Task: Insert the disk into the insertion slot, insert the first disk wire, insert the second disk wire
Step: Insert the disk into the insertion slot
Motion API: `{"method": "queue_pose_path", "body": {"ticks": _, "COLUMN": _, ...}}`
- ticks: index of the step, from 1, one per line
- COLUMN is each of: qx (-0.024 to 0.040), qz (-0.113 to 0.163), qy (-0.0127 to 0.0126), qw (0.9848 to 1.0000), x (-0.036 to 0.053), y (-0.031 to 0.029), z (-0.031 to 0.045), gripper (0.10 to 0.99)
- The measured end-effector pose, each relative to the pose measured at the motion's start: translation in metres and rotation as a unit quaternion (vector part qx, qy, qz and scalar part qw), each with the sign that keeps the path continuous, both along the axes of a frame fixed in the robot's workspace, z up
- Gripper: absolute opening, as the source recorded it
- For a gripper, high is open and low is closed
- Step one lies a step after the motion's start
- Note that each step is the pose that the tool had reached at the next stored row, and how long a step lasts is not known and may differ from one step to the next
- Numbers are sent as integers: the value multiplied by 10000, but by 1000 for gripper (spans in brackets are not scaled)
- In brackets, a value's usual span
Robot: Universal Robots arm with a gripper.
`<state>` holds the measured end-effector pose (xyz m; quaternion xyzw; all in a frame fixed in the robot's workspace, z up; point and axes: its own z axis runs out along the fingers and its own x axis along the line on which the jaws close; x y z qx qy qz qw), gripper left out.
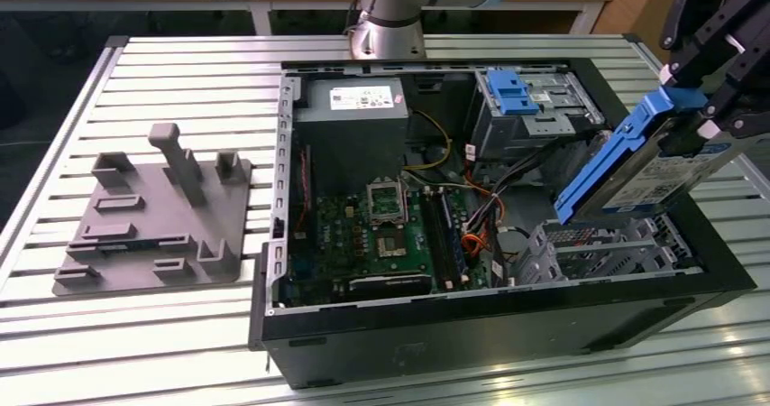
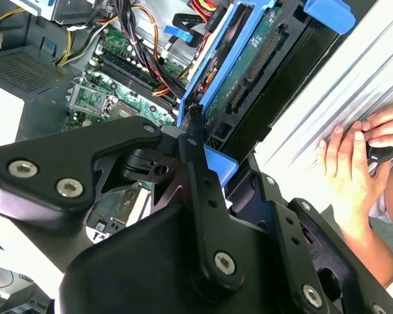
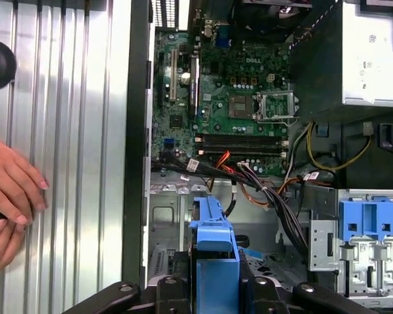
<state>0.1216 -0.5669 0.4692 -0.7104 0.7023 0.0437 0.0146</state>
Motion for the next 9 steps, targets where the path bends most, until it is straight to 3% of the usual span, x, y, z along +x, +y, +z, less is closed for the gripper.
{"method": "queue_pose_path", "body": {"ticks": 9, "qx": 0, "qz": 64, "qy": 3, "qw": 10000, "x": 15, "y": 0, "z": -42, "gripper": 365}}
